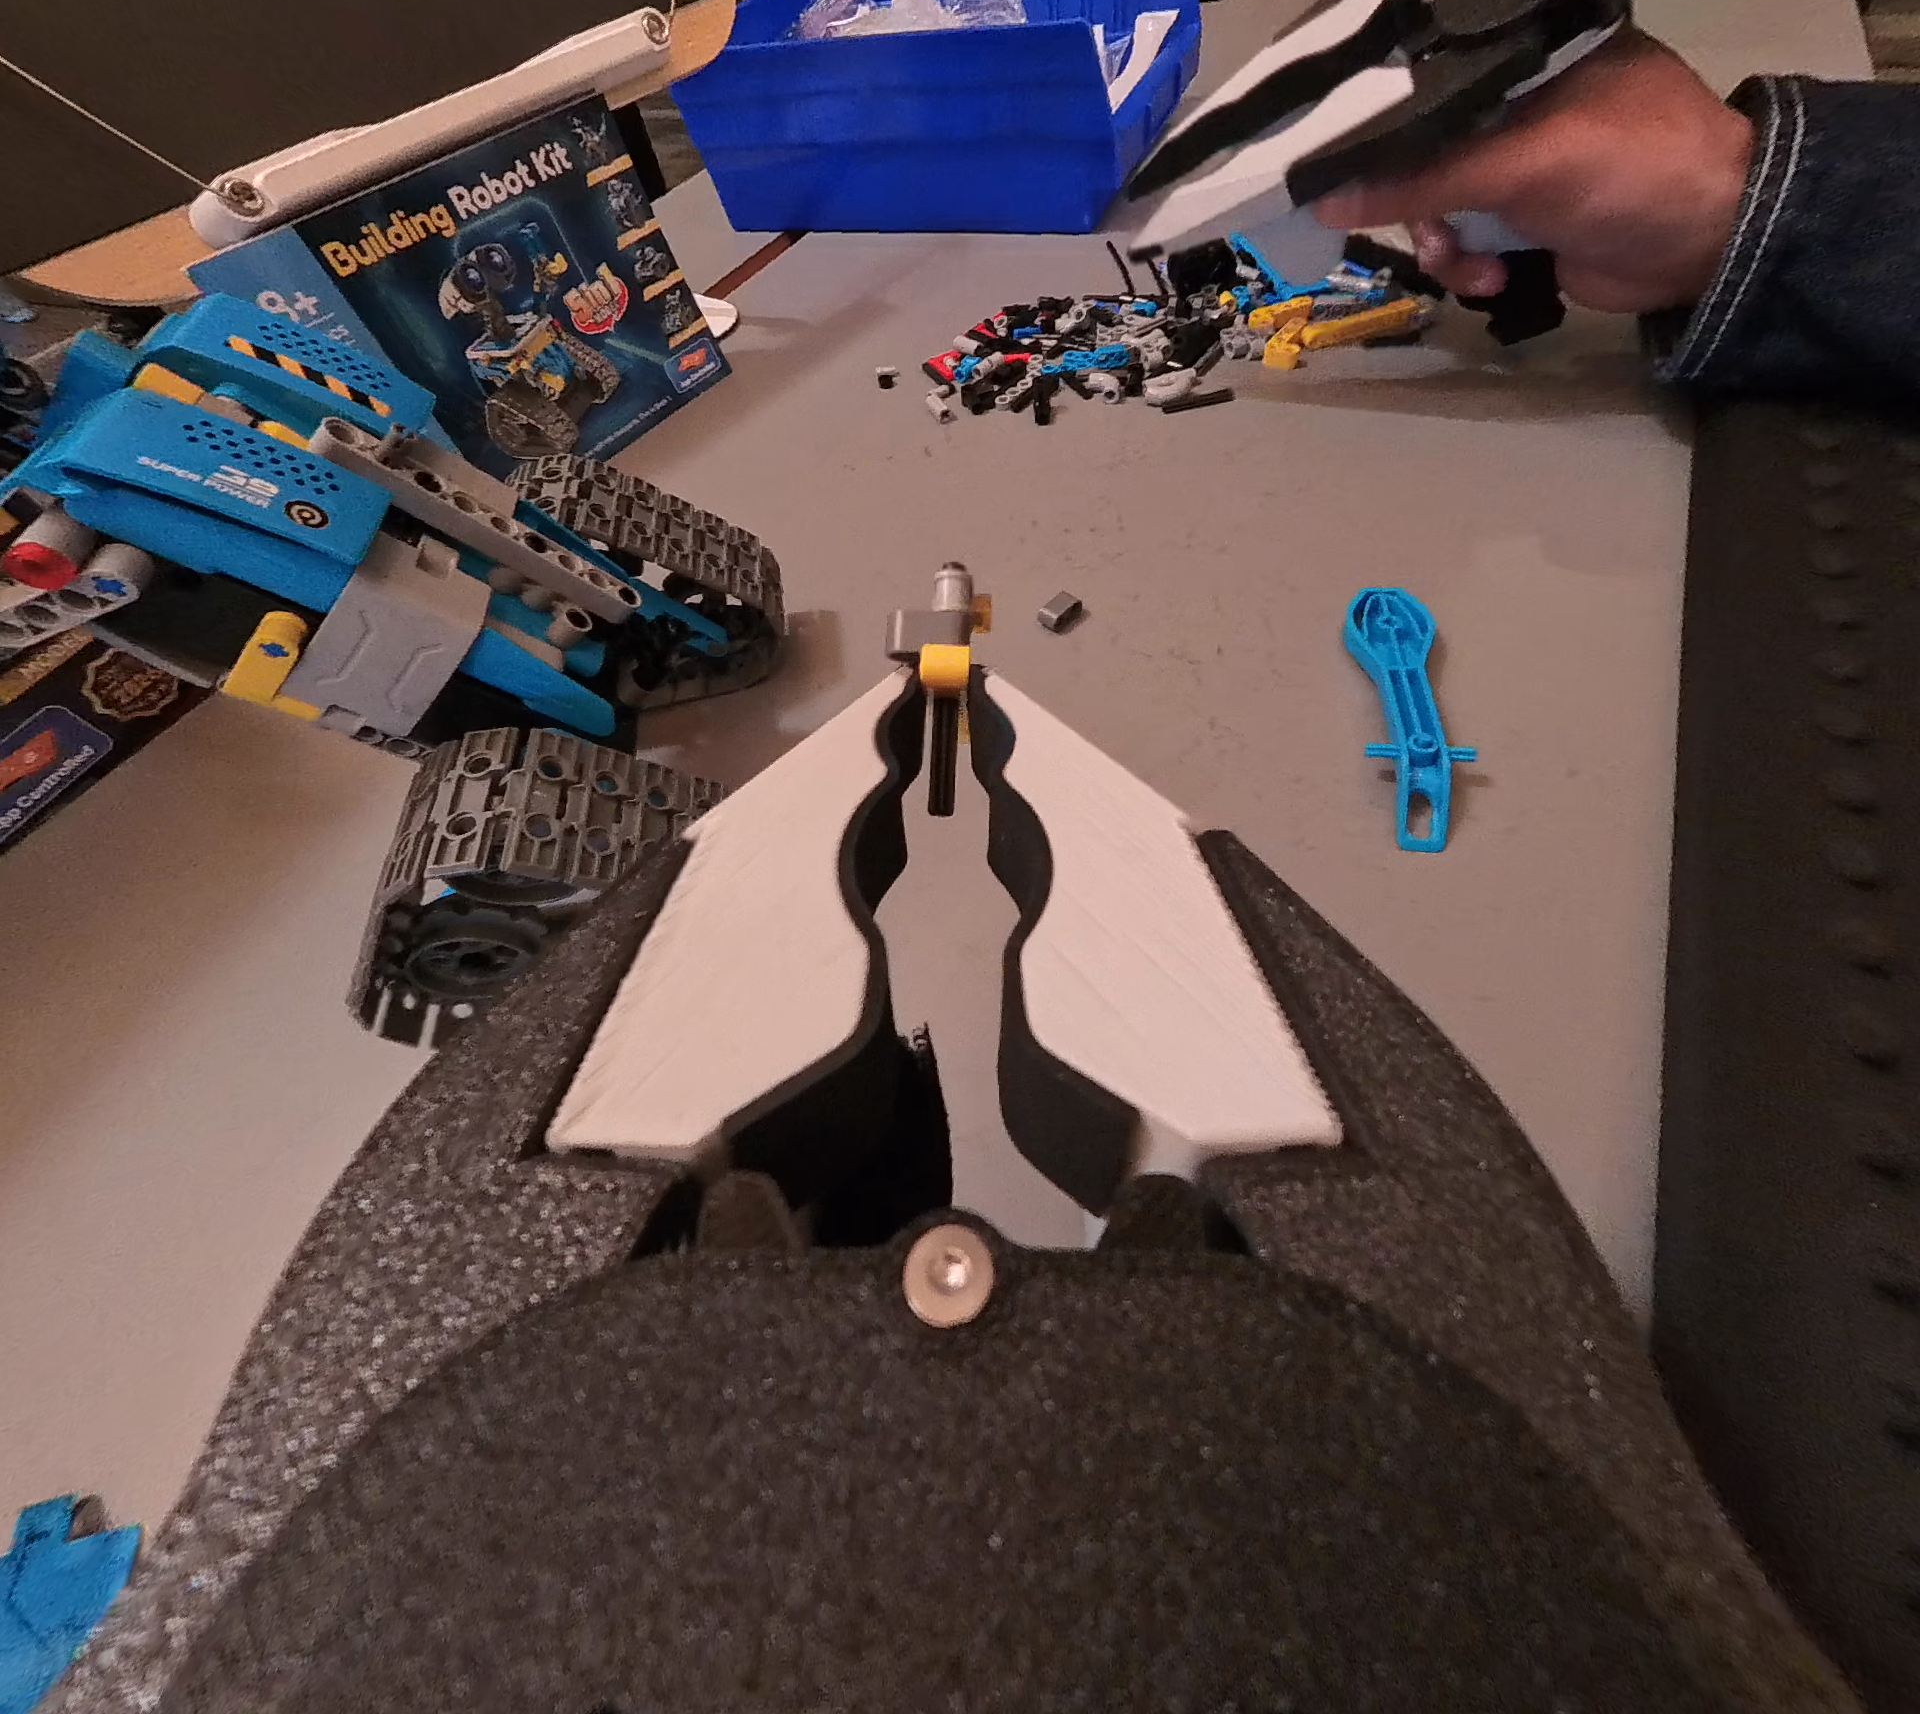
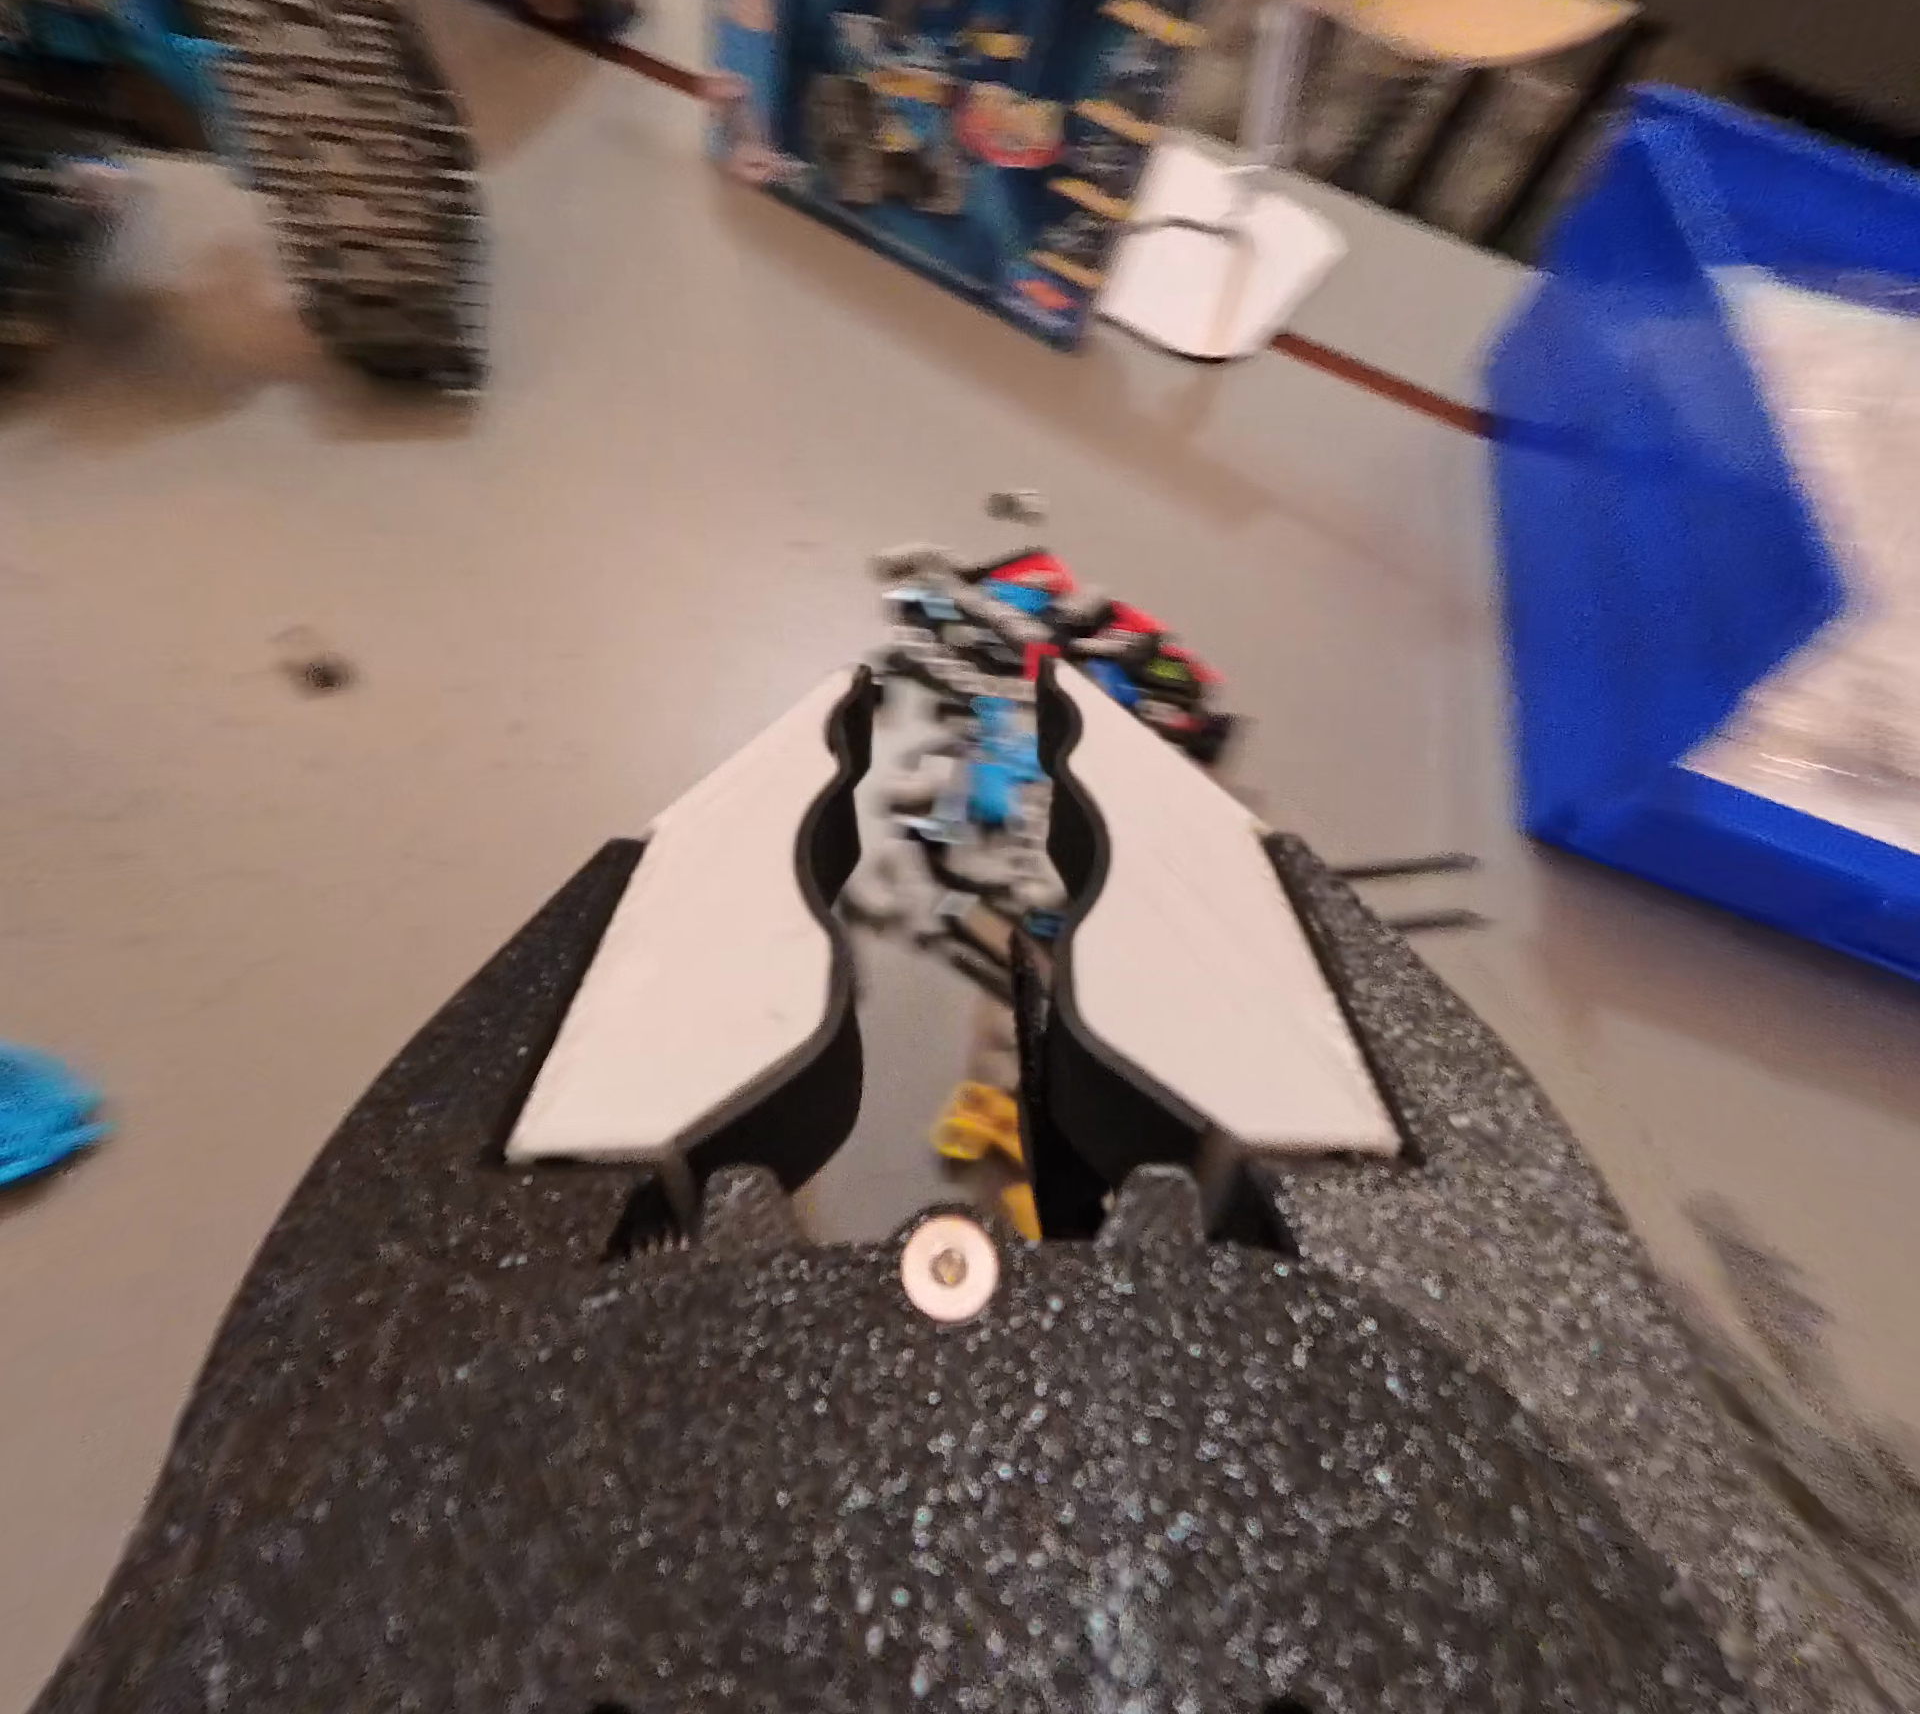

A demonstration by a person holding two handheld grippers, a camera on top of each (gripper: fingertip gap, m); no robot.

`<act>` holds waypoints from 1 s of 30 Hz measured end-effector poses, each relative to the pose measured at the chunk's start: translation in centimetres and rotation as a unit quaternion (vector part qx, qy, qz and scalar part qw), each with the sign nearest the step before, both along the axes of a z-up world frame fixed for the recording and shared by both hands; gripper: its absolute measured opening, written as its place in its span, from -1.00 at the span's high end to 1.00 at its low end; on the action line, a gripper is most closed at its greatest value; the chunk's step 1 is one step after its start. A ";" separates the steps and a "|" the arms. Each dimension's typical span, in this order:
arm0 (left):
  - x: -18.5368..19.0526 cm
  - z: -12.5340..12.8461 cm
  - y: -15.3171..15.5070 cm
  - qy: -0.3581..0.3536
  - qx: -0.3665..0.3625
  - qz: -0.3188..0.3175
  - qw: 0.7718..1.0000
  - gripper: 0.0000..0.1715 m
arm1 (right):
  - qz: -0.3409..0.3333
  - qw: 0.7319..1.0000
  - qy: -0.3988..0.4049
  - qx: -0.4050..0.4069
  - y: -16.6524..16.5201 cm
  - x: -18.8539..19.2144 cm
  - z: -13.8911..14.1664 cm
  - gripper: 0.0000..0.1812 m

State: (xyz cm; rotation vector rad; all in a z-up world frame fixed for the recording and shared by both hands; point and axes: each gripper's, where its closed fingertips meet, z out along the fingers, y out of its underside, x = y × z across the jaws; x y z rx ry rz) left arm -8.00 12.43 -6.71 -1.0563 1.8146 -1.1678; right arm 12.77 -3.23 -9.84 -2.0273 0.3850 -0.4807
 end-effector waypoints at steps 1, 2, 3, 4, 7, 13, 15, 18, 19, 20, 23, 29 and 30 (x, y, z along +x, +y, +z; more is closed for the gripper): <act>0.0 -0.1 0.0 0.002 0.002 0.000 1.000 0.92 | 0.059 0.997 0.037 0.015 1.7 -2.3 -0.3 0.67; 0.1 -0.3 -0.1 0.005 0.004 -0.001 1.000 0.92 | 0.125 0.989 0.072 0.028 3.4 -5.0 -0.6 0.59; 0.1 -0.4 -0.1 0.007 0.008 -0.001 1.000 0.92 | 0.177 0.979 0.097 0.019 4.9 -7.5 -1.3 0.54; 0.1 -0.5 -0.1 0.009 0.014 0.000 1.000 0.92 | 0.217 0.970 0.110 -0.006 6.0 -9.7 -2.3 0.55; 0.1 -0.7 -0.3 0.010 0.022 -0.002 1.000 0.92 | 0.252 0.962 0.078 -0.064 8.3 -12.1 -4.2 0.60; 0.0 -0.3 -0.6 0.003 0.018 -0.010 1.000 0.92 | 0.253 0.957 0.079 -0.115 9.6 -11.9 -6.1 0.78; -0.1 -0.2 -1.0 -0.001 0.014 -0.019 1.000 0.92 | 0.272 0.951 0.090 -0.117 9.6 -12.5 -6.3 0.92; -0.3 0.2 -1.7 -0.013 0.015 -0.035 0.999 0.92 | 0.261 0.955 0.082 -0.118 9.4 -11.9 -6.2 0.93; -0.4 0.3 -1.9 -0.016 0.015 -0.040 0.999 0.92 | 0.240 0.962 0.061 -0.116 9.1 -10.8 -5.7 0.93; -0.5 0.3 -2.2 -0.018 0.017 -0.045 0.999 0.92 | 0.209 0.972 0.037 -0.105 8.6 -9.2 -4.8 0.93; -0.7 0.3 -2.7 -0.022 0.024 -0.058 0.998 0.92 | 0.053 0.996 0.020 -0.072 4.1 -2.3 -2.8 0.93; -1.3 -0.7 -3.9 0.043 -0.056 -0.099 0.993 0.92 | -0.080 0.992 0.062 -0.079 -3.0 3.2 -4.0 0.82; -1.4 -1.0 -4.2 0.061 -0.074 -0.108 0.989 0.92 | -0.076 0.992 0.071 -0.075 -2.9 3.0 -4.2 0.80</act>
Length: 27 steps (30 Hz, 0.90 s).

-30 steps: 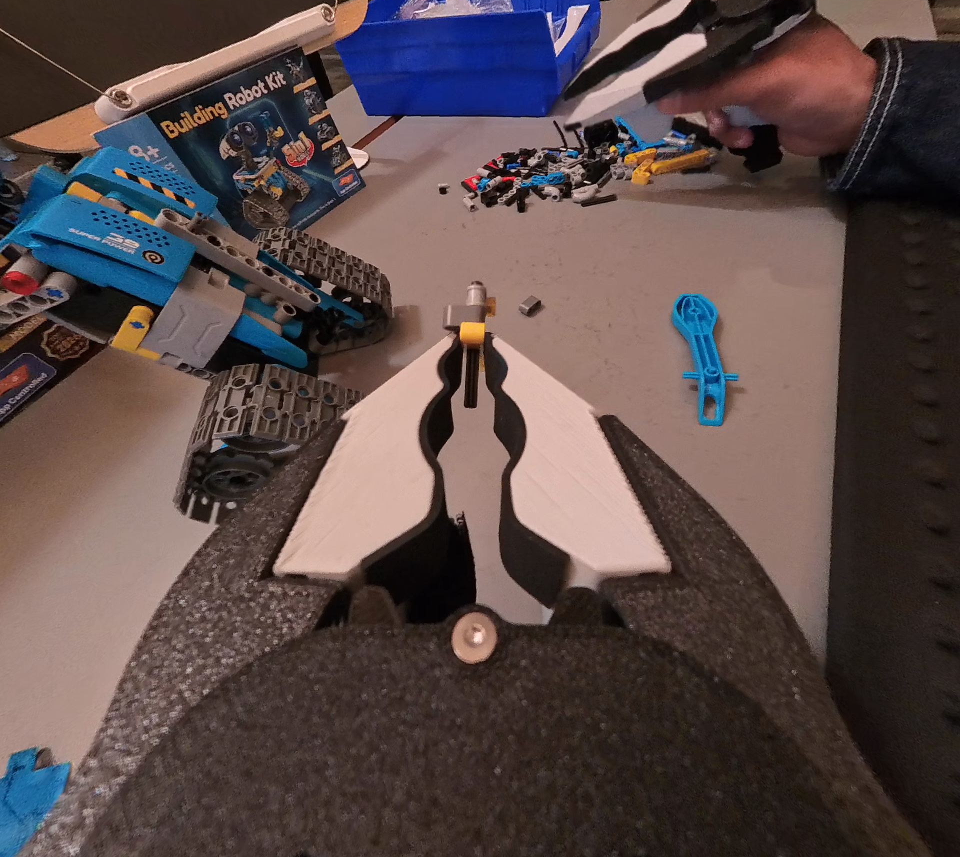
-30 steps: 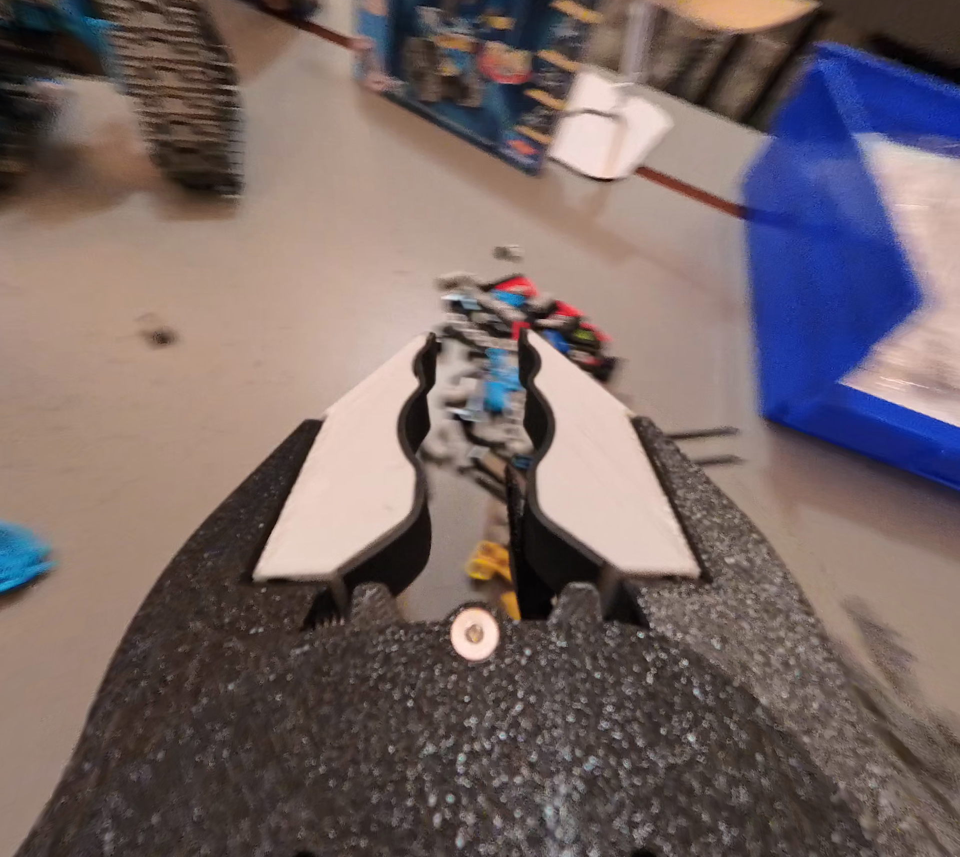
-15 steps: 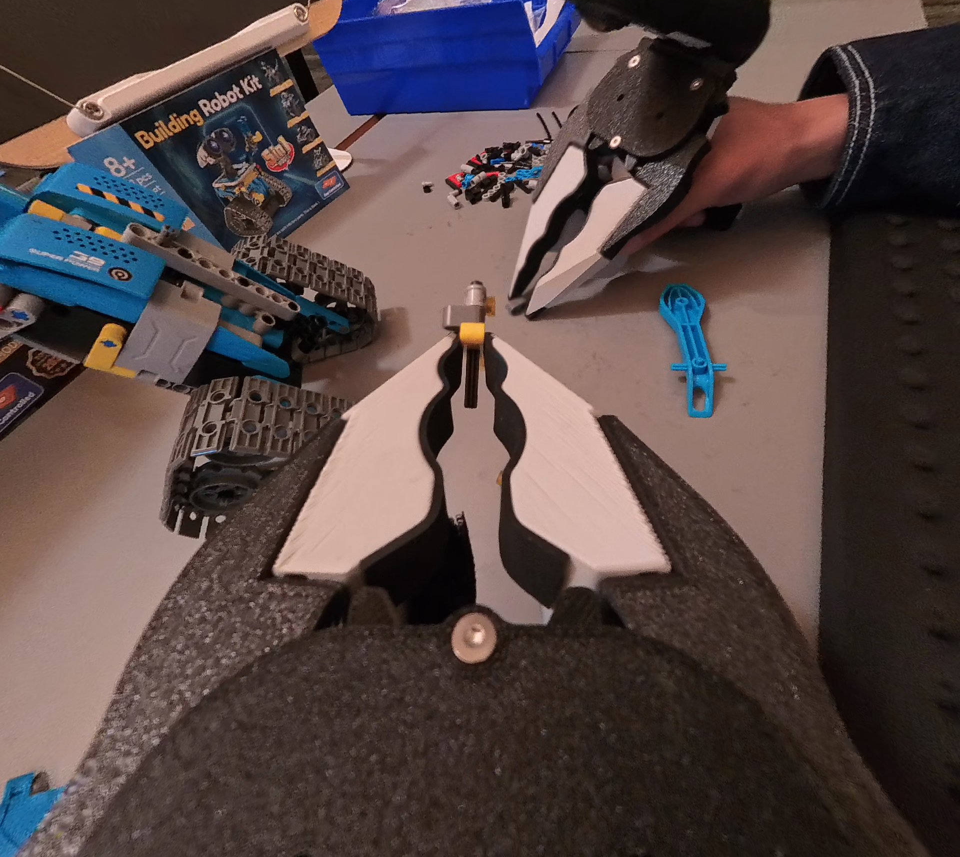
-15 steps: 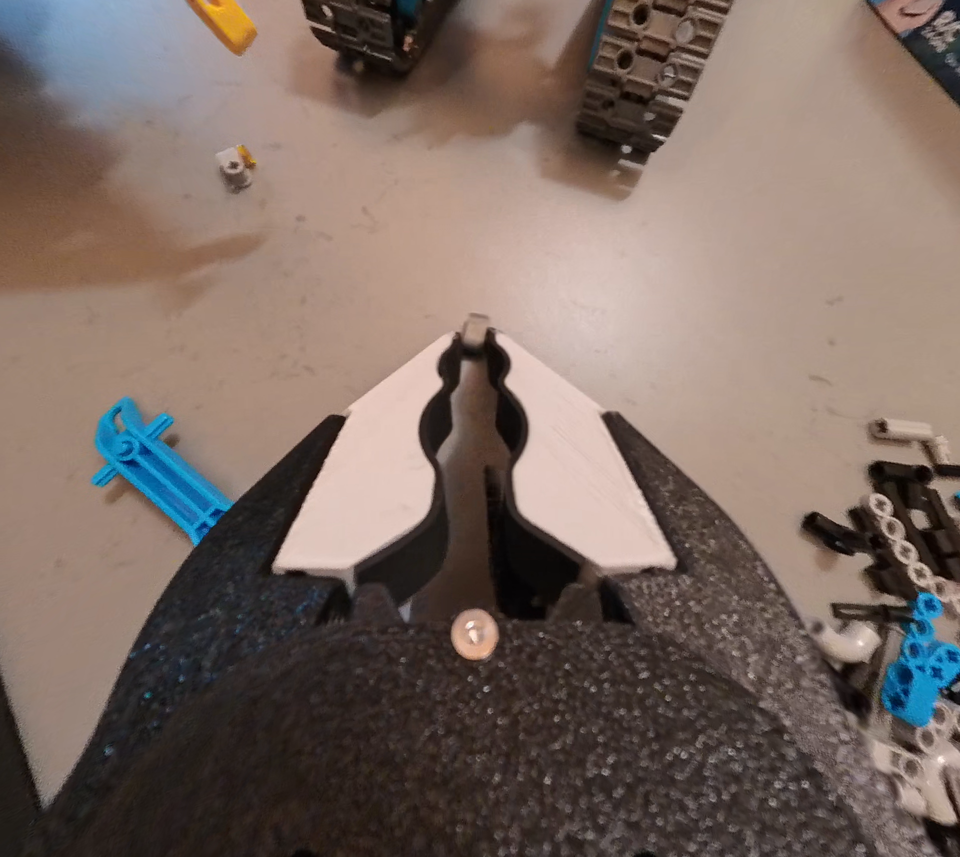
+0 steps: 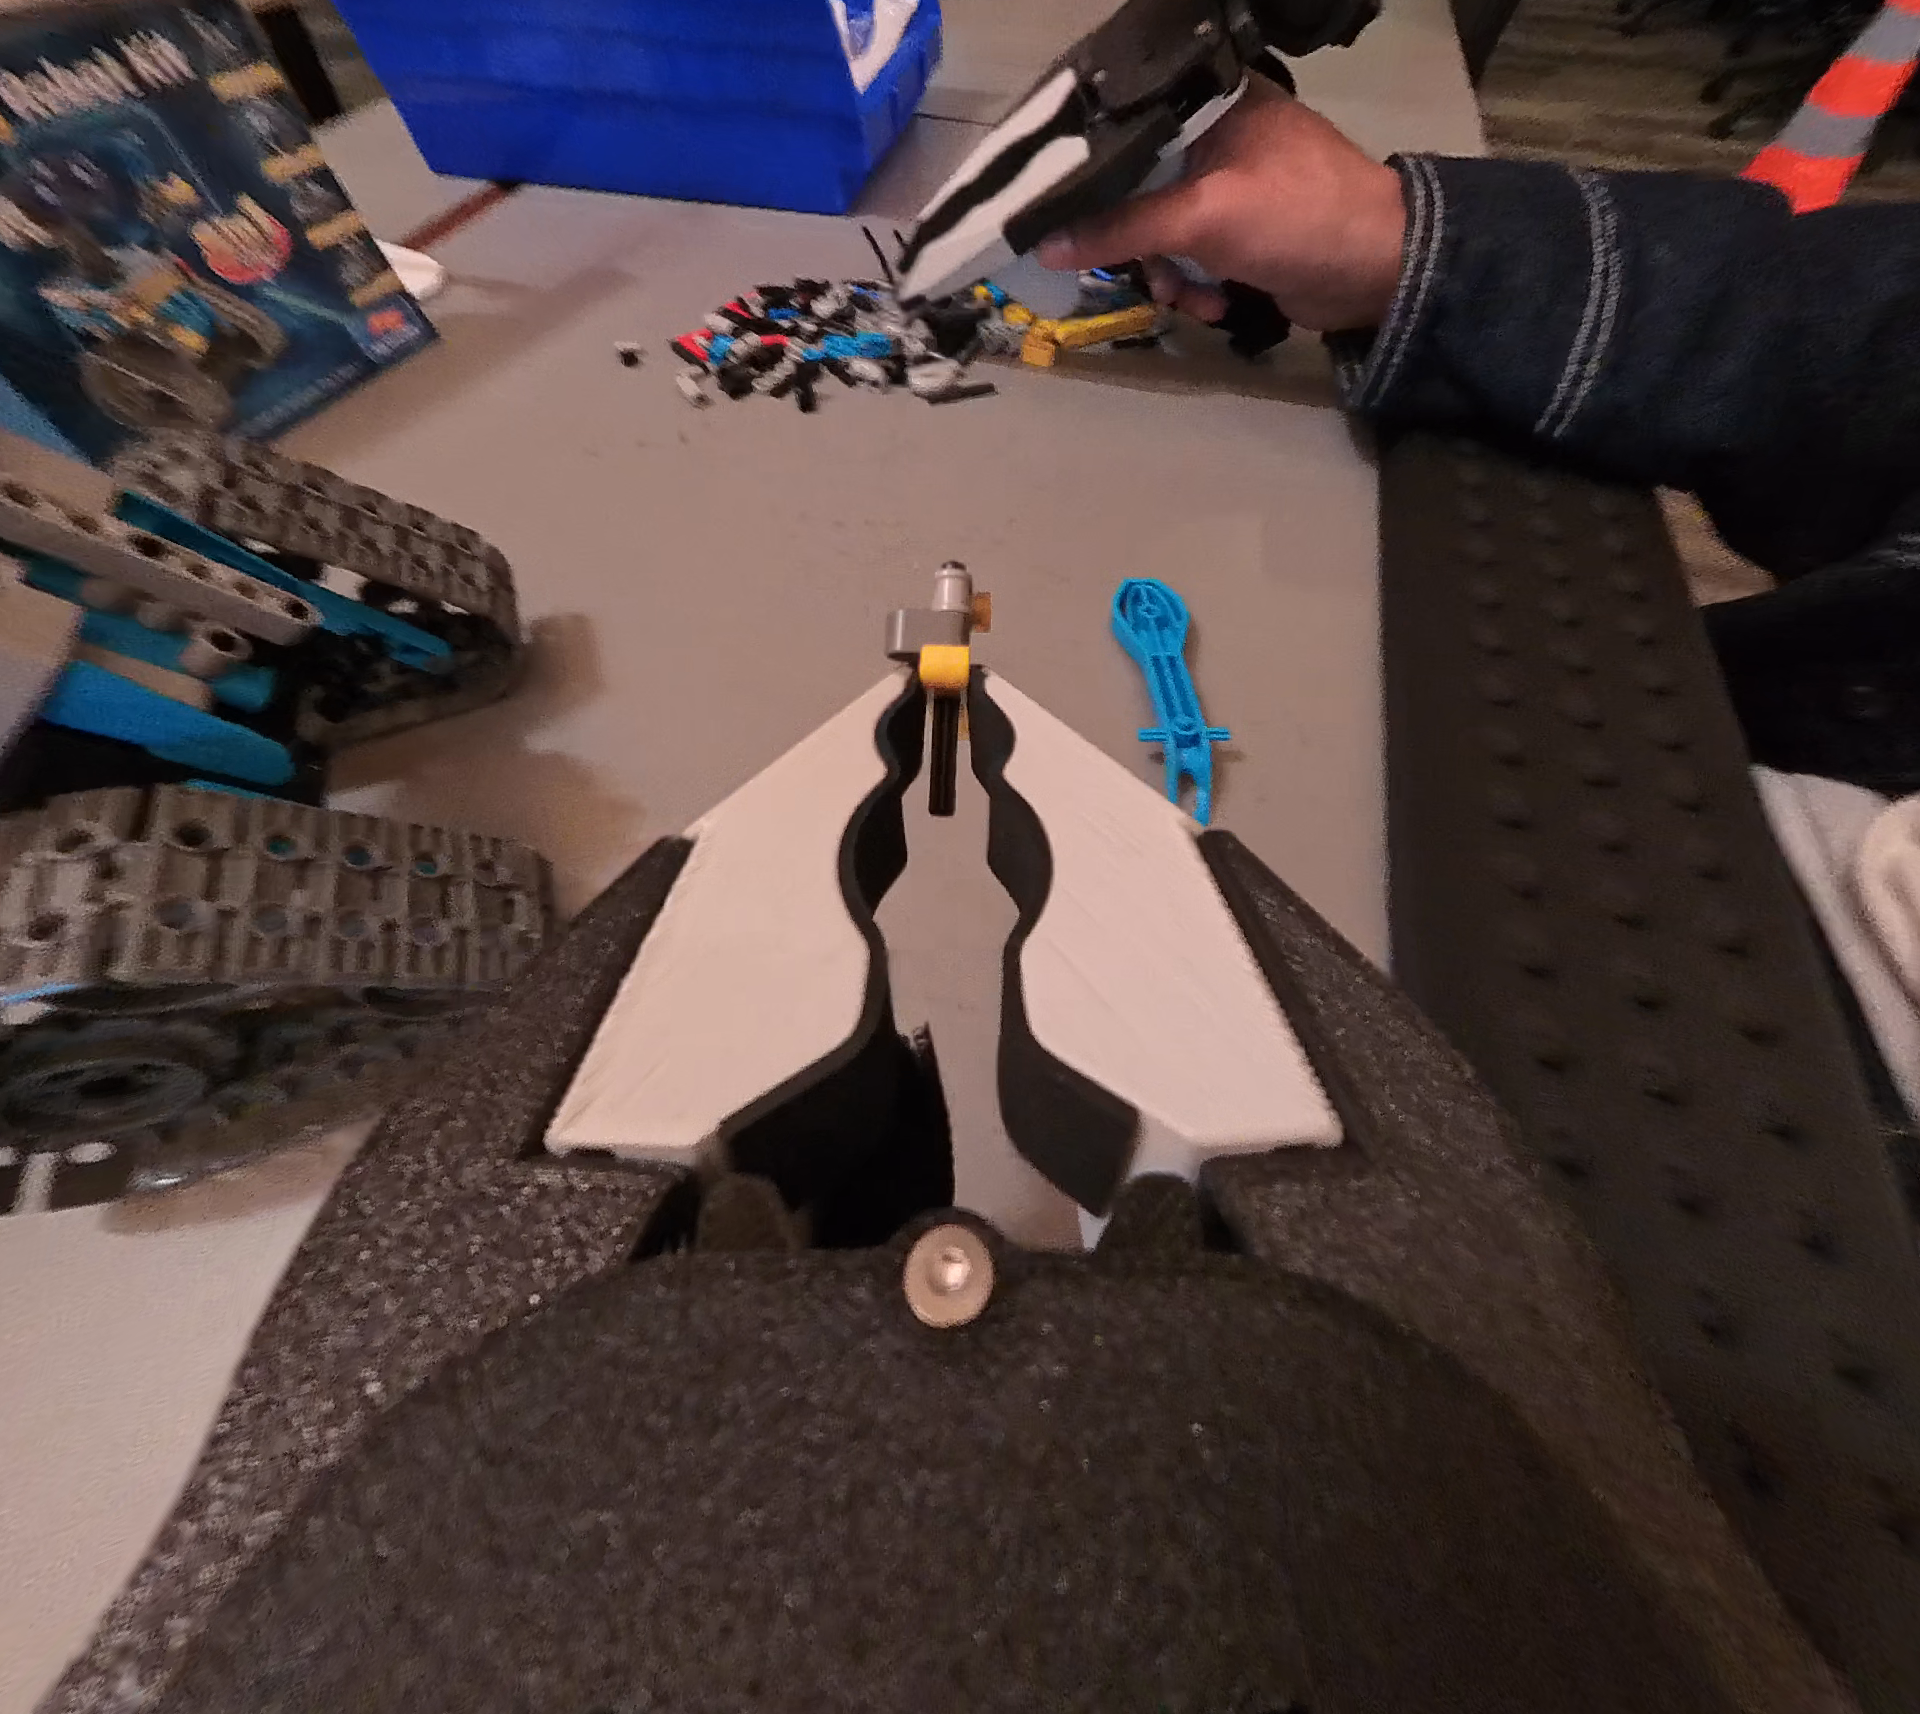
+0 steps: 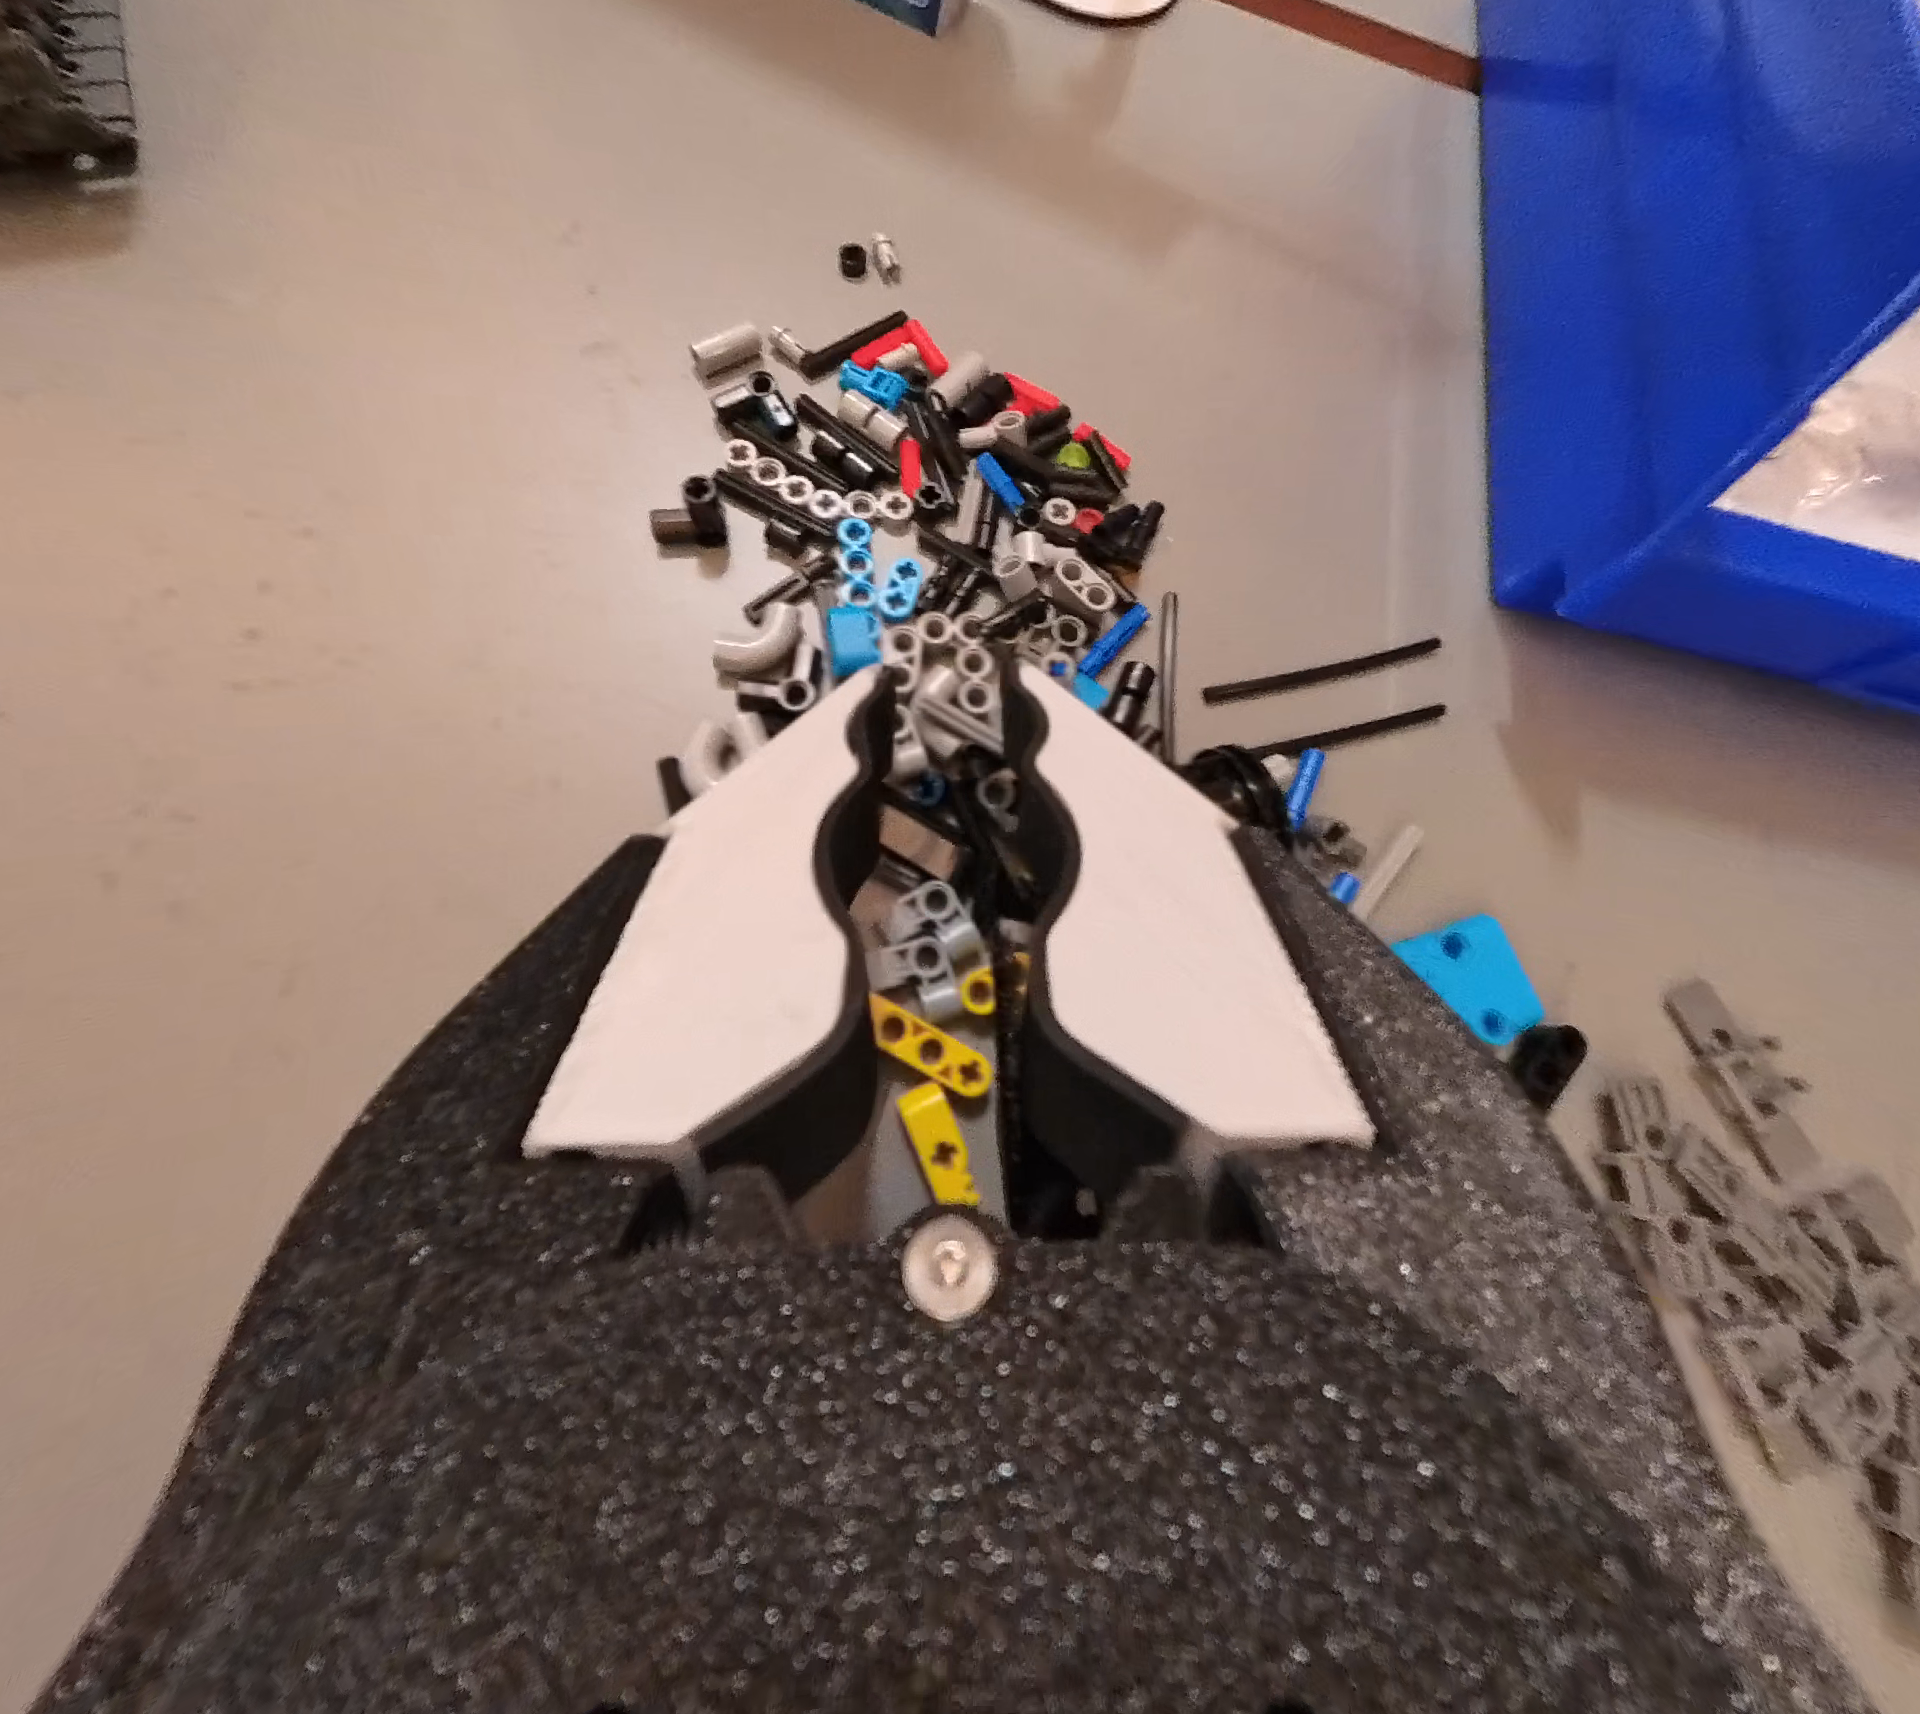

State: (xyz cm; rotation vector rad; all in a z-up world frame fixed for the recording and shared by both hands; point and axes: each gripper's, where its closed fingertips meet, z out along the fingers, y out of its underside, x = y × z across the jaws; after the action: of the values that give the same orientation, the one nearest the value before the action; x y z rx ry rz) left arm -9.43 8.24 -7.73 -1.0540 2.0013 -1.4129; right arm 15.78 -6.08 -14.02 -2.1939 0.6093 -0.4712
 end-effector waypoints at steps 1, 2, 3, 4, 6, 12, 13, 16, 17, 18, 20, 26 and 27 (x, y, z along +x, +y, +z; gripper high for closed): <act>-0.2 -0.3 -0.2 0.020 -0.019 -0.008 1.000 0.92 | 0.002 1.000 0.008 0.007 0.3 -0.2 0.0 0.79; -0.4 -0.6 -0.5 0.041 -0.039 -0.018 0.998 0.92 | 0.004 1.000 0.008 0.013 0.6 -0.4 0.3 0.78; -0.6 -0.8 -0.7 0.064 -0.061 -0.028 0.996 0.92 | 0.014 1.000 0.001 0.024 1.2 -0.8 0.8 0.75; -0.8 -1.0 -1.0 0.084 -0.082 -0.037 0.992 0.92 | 0.037 0.998 -0.008 0.043 2.2 -1.7 1.7 0.71; -1.2 -1.2 -1.4 0.112 -0.114 -0.055 0.986 0.92 | 0.147 0.982 0.000 0.118 5.8 -6.3 4.0 0.69; -1.5 -0.9 -1.7 0.100 -0.109 -0.068 0.987 0.92 | 0.479 0.824 0.235 0.191 11.3 -25.4 5.9 0.64; -1.6 -1.0 -1.9 0.098 -0.102 -0.072 0.987 0.92 | 0.486 0.822 0.232 0.186 11.6 -26.1 5.8 0.67; -1.7 -0.9 -2.4 0.088 -0.088 -0.082 0.989 0.92 | 0.497 0.810 0.249 0.184 12.0 -27.1 5.7 0.75; -1.7 -0.9 -2.5 0.083 -0.080 -0.083 0.990 0.92 | 0.497 0.807 0.259 0.185 12.0 -27.2 5.7 0.75; -1.7 -0.8 -2.7 0.078 -0.075 -0.084 0.991 0.92 | 0.496 0.805 0.265 0.189 11.9 -27.1 5.9 0.78; -1.7 -0.8 -2.8 0.074 -0.072 -0.086 0.991 0.92 | 0.494 0.805 0.265 0.195 11.9 -26.9 6.0 0.84; -1.9 -0.9 -3.1 0.071 -0.062 -0.092 0.991 0.92 | 0.493 0.805 0.264 0.200 11.8 -26.7 6.2 0.93; -1.9 -1.0 -3.1 0.074 -0.061 -0.092 0.991 0.92 | 0.492 0.805 0.267 0.196 11.8 -26.7 6.0 0.93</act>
State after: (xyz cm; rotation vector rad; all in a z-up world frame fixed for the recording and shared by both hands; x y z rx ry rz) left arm -11.33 5.10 -8.69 -1.0784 2.1893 -1.6118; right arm -10.95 5.73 -7.99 -1.8899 -0.2160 0.7789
